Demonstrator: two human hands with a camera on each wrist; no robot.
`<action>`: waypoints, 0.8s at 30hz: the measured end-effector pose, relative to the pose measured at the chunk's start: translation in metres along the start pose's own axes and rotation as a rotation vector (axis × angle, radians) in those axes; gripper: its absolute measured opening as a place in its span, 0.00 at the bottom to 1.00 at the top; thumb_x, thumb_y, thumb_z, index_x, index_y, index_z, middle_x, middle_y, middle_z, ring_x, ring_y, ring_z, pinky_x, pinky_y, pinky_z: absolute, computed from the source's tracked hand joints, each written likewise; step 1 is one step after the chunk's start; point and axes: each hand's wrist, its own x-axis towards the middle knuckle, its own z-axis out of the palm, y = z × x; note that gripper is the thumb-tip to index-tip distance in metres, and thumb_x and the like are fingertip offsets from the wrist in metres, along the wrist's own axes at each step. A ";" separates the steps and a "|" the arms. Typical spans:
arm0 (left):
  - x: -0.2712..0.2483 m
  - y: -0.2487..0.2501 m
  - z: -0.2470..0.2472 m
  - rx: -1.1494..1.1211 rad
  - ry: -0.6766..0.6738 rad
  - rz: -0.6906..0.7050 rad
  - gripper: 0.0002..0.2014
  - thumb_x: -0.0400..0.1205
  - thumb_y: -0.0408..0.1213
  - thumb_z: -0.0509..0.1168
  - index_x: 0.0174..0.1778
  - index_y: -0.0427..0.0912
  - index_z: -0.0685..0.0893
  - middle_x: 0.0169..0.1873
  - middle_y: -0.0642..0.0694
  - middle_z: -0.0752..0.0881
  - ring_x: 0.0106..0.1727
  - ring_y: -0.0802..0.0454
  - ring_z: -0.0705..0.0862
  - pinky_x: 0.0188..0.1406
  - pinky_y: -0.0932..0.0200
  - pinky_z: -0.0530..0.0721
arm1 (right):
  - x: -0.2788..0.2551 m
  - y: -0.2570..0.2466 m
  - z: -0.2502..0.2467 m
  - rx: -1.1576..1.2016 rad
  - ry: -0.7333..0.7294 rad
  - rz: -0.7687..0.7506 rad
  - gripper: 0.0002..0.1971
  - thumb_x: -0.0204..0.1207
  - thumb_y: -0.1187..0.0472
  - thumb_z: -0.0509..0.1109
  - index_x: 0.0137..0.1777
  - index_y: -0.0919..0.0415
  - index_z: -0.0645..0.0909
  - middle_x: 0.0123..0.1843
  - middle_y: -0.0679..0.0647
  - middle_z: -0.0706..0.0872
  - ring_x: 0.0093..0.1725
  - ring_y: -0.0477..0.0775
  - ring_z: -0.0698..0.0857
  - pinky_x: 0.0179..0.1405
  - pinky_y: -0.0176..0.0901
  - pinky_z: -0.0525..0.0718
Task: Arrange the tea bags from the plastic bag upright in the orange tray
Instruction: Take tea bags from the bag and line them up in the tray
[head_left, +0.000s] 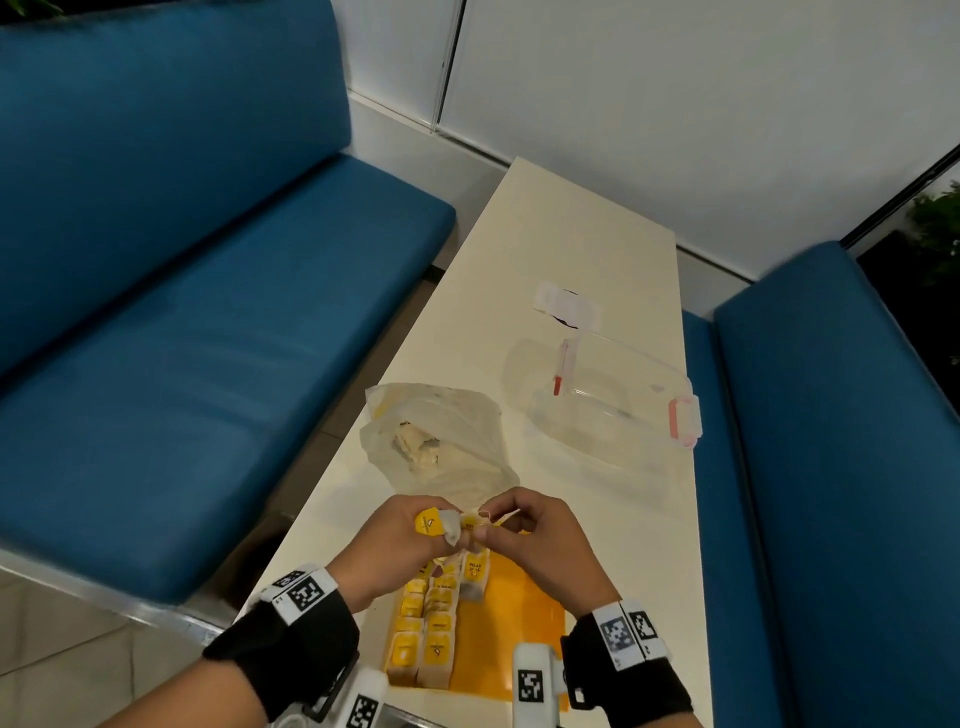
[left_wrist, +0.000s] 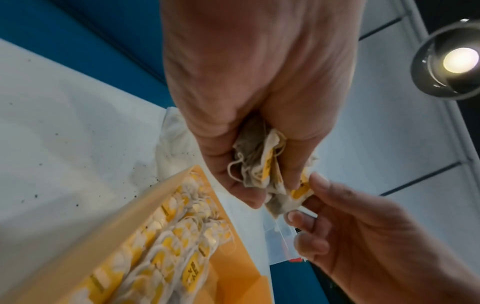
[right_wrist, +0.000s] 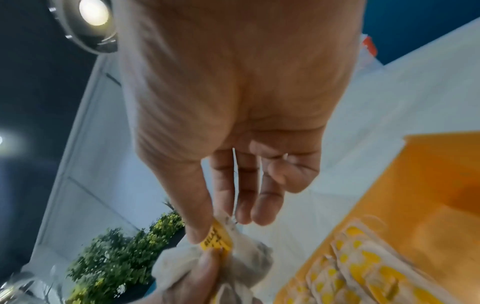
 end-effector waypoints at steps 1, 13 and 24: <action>-0.001 0.000 0.000 -0.064 -0.012 -0.028 0.05 0.79 0.39 0.78 0.48 0.43 0.94 0.43 0.45 0.94 0.47 0.47 0.93 0.48 0.49 0.90 | -0.001 0.003 0.001 0.018 0.018 0.005 0.06 0.69 0.63 0.82 0.44 0.60 0.89 0.43 0.52 0.91 0.36 0.43 0.84 0.42 0.35 0.85; 0.000 -0.006 0.003 -0.071 0.035 -0.101 0.06 0.77 0.38 0.79 0.46 0.40 0.93 0.41 0.41 0.94 0.46 0.43 0.93 0.44 0.47 0.90 | -0.002 0.023 0.016 0.282 0.130 0.081 0.02 0.74 0.70 0.77 0.42 0.68 0.89 0.28 0.50 0.86 0.28 0.45 0.82 0.29 0.31 0.77; 0.004 -0.016 -0.008 -0.146 0.110 -0.128 0.05 0.80 0.34 0.76 0.51 0.43 0.93 0.47 0.45 0.94 0.51 0.48 0.92 0.48 0.59 0.90 | -0.006 0.052 0.003 0.195 0.117 0.229 0.04 0.75 0.70 0.75 0.39 0.67 0.86 0.27 0.59 0.86 0.29 0.54 0.81 0.26 0.39 0.74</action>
